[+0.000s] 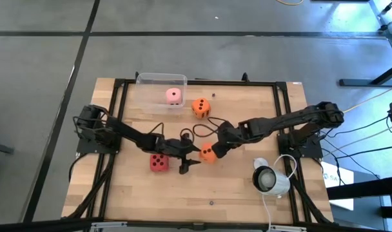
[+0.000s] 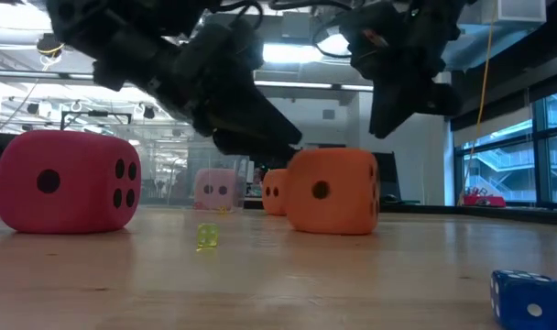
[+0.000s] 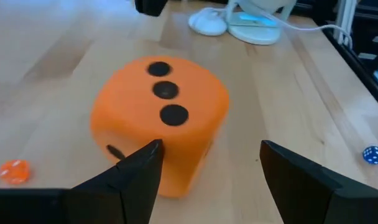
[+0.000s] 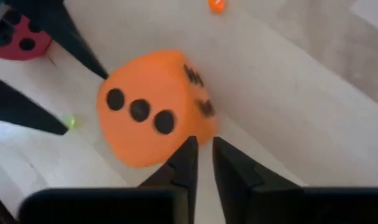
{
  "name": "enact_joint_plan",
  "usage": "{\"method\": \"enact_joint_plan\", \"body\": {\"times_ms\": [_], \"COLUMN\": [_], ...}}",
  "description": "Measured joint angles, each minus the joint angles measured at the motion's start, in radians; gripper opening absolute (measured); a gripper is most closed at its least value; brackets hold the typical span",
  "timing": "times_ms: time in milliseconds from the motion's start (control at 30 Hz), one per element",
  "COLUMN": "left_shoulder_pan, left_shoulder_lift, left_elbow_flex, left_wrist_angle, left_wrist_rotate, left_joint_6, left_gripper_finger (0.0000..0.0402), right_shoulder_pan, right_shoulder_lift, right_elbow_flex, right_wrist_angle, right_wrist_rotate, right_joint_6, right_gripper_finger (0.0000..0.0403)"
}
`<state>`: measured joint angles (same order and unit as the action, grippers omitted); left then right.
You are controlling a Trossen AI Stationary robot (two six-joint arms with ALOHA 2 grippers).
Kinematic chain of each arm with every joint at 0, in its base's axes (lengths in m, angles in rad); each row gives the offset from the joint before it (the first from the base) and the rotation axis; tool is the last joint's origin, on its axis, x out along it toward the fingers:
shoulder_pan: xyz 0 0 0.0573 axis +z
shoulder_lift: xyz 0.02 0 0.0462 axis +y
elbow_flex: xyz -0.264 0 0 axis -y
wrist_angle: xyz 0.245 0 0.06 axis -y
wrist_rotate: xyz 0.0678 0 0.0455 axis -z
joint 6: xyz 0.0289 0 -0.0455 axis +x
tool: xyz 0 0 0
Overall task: Pick & Place Dice
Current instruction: Put the bottom large orange die into the transparent bin
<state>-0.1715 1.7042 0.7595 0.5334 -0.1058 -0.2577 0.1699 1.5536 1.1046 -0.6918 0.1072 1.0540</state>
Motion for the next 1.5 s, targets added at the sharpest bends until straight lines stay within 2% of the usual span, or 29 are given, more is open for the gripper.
{"method": "enact_joint_plan", "body": {"times_ms": [167, 600, 867, 1167, 1367, 1500], "left_shoulder_pan": [0.002, 0.0, -0.032, -0.055, -0.054, -0.056], "left_shoulder_lift": [0.006, 0.003, 0.003, 0.005, 0.005, 0.005], "left_elbow_flex": [0.013, 0.013, 0.013, 0.013, 0.014, 0.014], "left_wrist_angle": [-0.052, -0.063, -0.053, -0.052, -0.051, -0.052], "left_wrist_rotate": [0.003, -0.045, -0.122, -0.216, -0.217, -0.217], "left_joint_6": [0.007, -0.048, -0.072, -0.073, -0.072, -0.088], "left_gripper_finger": [0.0265, 0.0265, 0.0265, 0.0265, 0.0265, 0.0265], "right_shoulder_pan": [0.004, 0.004, 0.004, 0.003, 0.003, 0.003], "right_shoulder_lift": [0.0, 0.006, 0.073, 0.078, 0.078, 0.078], "right_elbow_flex": [0.0, -0.001, -0.001, -0.001, -0.001, -0.001], "right_wrist_angle": [-0.02, -0.041, -0.036, 0.028, 0.098, 0.072], "right_wrist_rotate": [0.0, -0.022, -0.071, -0.094, -0.108, -0.098], "right_joint_6": [0.016, 0.055, 0.064, 0.064, 0.088, 0.084], "right_gripper_finger": [0.0004, 0.0003, 0.0001, 0.0001, 0.0, 0.0]}}
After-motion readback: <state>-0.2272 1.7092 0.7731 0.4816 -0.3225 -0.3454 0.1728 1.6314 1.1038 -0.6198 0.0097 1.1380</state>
